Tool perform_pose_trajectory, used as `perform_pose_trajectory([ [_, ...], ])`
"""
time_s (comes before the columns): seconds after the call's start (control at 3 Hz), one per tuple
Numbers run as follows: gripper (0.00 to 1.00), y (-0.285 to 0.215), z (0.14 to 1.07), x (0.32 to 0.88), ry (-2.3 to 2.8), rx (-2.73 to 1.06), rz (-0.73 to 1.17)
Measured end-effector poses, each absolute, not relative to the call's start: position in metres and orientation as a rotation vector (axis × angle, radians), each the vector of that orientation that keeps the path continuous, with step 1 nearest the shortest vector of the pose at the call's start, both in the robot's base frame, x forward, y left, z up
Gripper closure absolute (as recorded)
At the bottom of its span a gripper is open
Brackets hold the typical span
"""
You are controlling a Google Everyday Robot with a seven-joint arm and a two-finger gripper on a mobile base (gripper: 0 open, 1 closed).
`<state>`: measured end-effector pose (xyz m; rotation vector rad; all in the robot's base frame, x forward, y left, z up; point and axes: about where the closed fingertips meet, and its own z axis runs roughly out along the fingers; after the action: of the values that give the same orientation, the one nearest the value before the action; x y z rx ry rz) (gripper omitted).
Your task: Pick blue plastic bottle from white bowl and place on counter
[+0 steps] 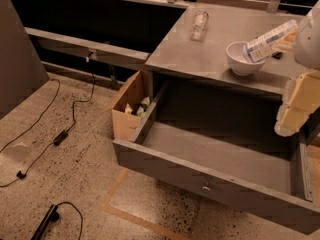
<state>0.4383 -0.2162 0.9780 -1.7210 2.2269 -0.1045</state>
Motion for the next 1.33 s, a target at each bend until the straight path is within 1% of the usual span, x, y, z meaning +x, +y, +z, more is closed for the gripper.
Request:
perform_pose_trajectory([
  [0.33, 0.00, -0.216, 0.978, 0.438, 2.227, -1.721, -0.105],
  [0.67, 0.00, -0.222, 0.981, 0.456, 2.177, -1.676, -0.074],
  [1.0, 0.00, -0.257, 0.984, 0.505, 2.097, -1.635, -0.038],
  [1.33, 0.00, -0.280, 0.990, 0.539, 2.060, -1.625, -0.066],
])
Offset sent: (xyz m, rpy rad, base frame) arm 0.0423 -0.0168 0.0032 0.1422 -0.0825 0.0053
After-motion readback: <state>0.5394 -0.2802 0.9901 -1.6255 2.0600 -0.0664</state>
